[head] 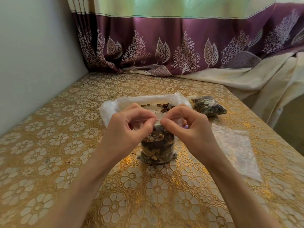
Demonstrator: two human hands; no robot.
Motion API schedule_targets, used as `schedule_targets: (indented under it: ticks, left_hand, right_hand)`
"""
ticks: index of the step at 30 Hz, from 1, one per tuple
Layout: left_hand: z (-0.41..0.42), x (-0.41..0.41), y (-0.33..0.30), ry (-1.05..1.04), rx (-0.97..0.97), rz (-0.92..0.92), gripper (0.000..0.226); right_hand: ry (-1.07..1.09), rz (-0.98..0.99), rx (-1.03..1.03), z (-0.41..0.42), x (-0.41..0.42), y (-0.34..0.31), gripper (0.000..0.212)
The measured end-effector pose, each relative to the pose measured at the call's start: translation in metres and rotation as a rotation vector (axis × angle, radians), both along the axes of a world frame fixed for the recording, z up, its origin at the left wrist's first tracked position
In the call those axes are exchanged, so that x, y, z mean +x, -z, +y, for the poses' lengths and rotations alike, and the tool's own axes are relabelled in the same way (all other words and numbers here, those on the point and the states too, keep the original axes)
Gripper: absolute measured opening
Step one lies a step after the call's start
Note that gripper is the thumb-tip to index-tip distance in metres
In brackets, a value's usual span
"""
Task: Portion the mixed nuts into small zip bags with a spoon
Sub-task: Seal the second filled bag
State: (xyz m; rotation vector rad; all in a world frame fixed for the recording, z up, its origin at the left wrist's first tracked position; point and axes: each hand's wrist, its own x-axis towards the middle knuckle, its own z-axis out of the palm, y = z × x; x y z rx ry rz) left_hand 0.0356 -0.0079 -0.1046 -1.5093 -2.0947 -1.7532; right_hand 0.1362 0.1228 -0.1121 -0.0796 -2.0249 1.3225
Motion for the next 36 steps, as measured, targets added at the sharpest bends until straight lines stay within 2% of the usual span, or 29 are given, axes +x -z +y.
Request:
schedule_targets:
  ticks: [10,24,30,36]
  left_hand:
    - [0.001,0.002,-0.001,-0.024,0.01,0.077,0.011]
    - [0.002,0.001,0.002,-0.098,0.036,0.22,0.01]
    - [0.002,-0.003,-0.002,-0.083,0.028,0.16,0.003]
    - [-0.004,-0.013,-0.002,-0.081,-0.004,0.085,0.006]
  right_hand:
    - [0.036,0.028,0.061,-0.001,-0.002,0.0,0.015]
    - [0.125,0.111,0.245,-0.006,-0.006,0.001,0.007]
    - [0.136,0.084,0.211,-0.005,-0.006,0.0,0.01]
    - [0.154,0.061,0.151,0.003,0.0,-0.004,0.018]
